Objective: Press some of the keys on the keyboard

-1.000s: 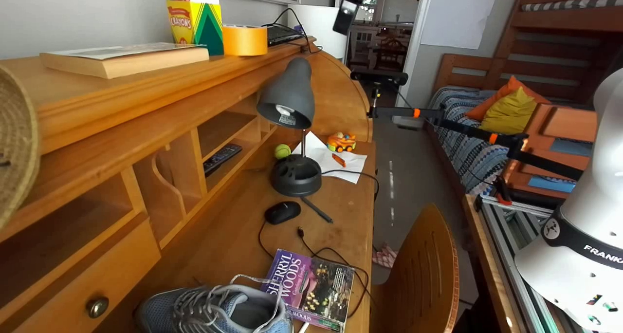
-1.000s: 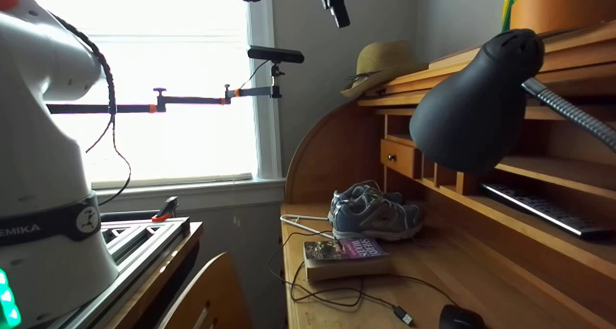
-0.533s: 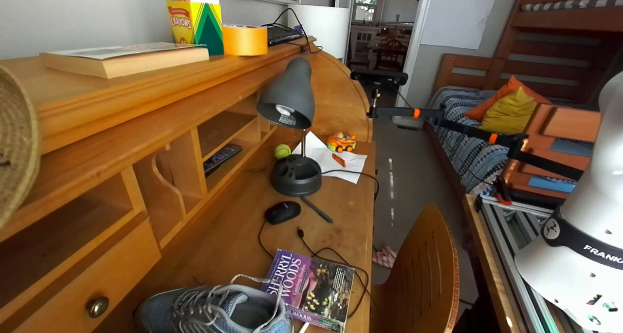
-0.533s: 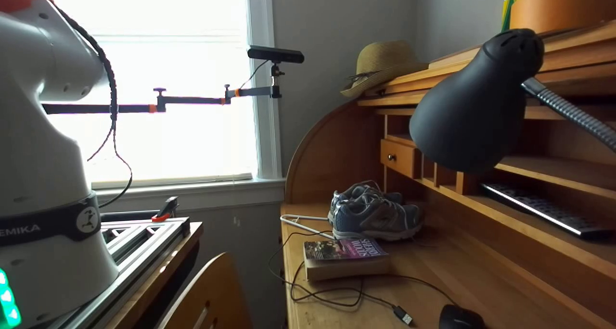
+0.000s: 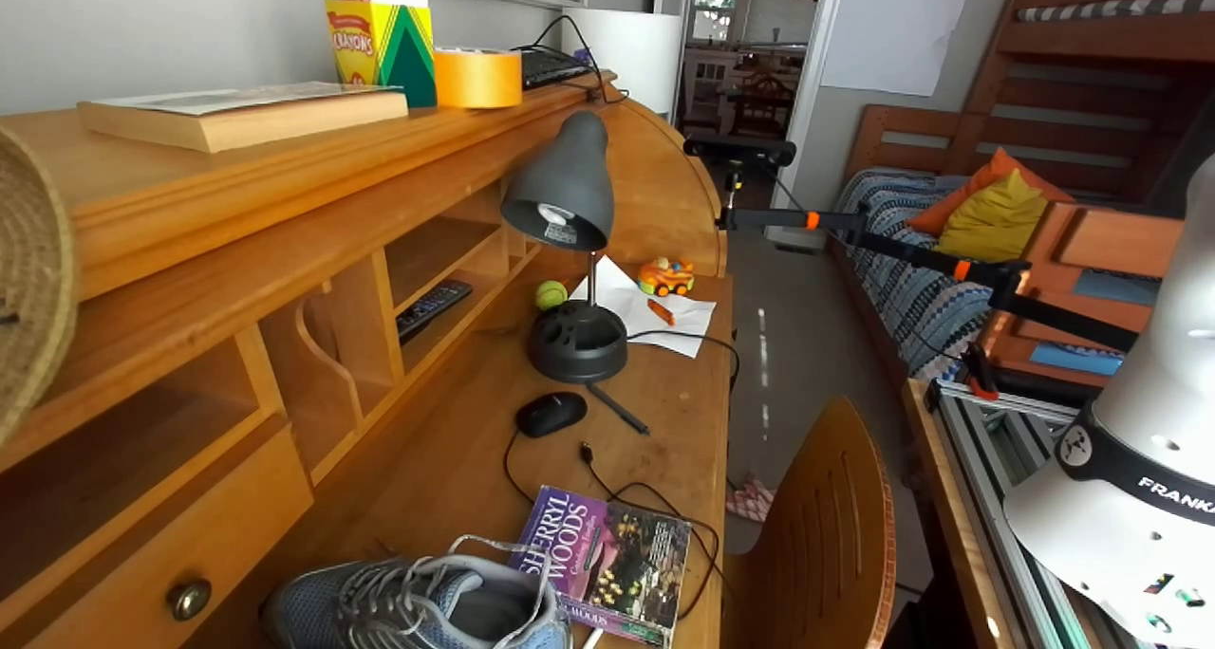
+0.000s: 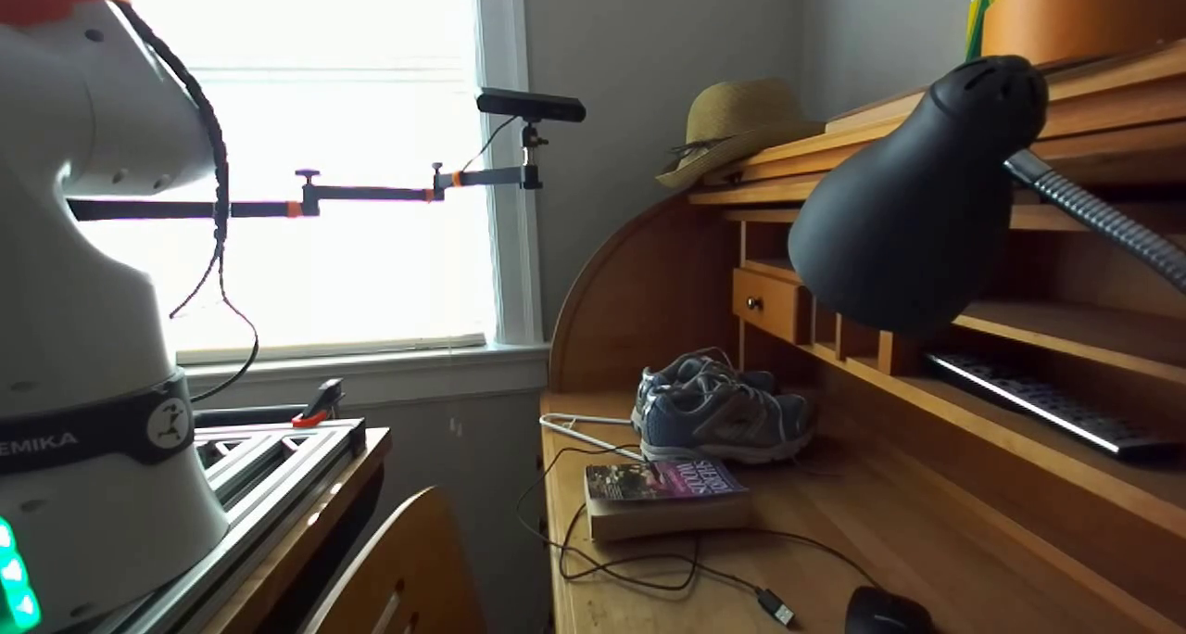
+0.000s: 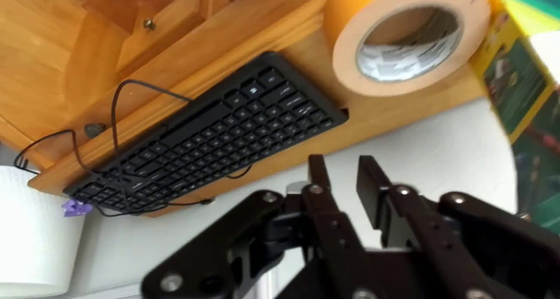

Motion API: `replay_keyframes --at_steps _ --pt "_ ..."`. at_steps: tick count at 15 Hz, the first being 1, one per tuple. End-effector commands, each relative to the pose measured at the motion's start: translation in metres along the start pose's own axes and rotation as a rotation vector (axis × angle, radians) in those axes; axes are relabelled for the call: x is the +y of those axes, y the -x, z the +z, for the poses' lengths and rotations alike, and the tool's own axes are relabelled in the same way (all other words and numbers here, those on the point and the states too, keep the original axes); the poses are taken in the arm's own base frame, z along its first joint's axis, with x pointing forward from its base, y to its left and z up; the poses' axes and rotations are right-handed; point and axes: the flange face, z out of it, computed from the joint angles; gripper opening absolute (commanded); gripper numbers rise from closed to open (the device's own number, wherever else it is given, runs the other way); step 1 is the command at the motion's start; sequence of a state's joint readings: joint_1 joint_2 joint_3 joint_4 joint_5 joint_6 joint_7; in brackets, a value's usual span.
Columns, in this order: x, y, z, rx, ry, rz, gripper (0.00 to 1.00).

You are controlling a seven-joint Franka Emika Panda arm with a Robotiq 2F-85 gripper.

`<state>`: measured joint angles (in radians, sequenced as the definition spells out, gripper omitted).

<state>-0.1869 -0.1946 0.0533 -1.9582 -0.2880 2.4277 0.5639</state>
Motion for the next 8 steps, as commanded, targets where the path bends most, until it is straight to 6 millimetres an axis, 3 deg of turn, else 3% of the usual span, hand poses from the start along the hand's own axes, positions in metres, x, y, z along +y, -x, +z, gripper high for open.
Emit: replay_keyframes --at_steps 1,8 --pt "0.009 -0.025 0.043 0.135 0.076 0.100 0.00" --pt "0.003 -0.033 0.108 0.210 0.193 0.163 0.00"
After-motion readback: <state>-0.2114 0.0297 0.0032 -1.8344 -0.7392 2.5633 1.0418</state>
